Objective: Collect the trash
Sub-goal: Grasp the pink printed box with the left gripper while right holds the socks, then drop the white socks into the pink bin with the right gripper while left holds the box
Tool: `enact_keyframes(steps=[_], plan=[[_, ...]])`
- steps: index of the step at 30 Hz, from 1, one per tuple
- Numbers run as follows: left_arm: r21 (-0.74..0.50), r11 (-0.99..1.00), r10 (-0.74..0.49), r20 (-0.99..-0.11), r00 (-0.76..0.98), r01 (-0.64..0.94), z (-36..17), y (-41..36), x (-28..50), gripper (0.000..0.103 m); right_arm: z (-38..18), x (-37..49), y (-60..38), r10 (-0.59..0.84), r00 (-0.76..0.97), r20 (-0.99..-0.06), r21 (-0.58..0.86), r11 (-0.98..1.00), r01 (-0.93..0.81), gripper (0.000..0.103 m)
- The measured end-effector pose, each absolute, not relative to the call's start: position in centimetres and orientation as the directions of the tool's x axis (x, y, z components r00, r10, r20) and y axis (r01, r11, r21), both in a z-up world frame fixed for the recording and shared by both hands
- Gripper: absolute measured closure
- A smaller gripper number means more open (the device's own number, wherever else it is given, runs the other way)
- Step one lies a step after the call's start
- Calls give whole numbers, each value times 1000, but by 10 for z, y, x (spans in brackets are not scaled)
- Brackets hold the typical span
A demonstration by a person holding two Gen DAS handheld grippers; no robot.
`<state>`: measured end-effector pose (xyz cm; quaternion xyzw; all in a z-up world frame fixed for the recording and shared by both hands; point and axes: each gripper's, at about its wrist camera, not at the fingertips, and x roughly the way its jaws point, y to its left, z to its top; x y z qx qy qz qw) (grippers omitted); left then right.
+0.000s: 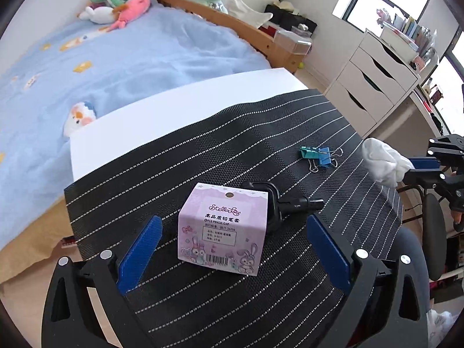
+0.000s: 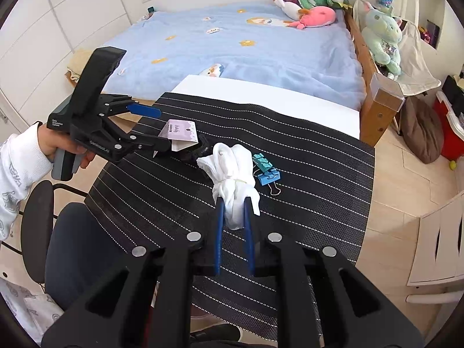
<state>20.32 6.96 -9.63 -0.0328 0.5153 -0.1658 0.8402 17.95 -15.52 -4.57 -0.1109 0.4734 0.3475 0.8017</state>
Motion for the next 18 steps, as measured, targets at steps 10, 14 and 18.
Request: enact_keyframes(steps=[10,14,18], plan=[[-234,946,-307,-867,392,224,-105,69,211,32,-48,181,-154,443,306,-842,148,737,-659,90],[-238,947,-309,-862,403,216,-103,69,209,37,-48,182,-153,445,307,-841,150,737,-659,90],[-228,950,-301,-852,428,215,-94,67,205,38,-48,183,-154,449,313,-837,152,740,-655,90]])
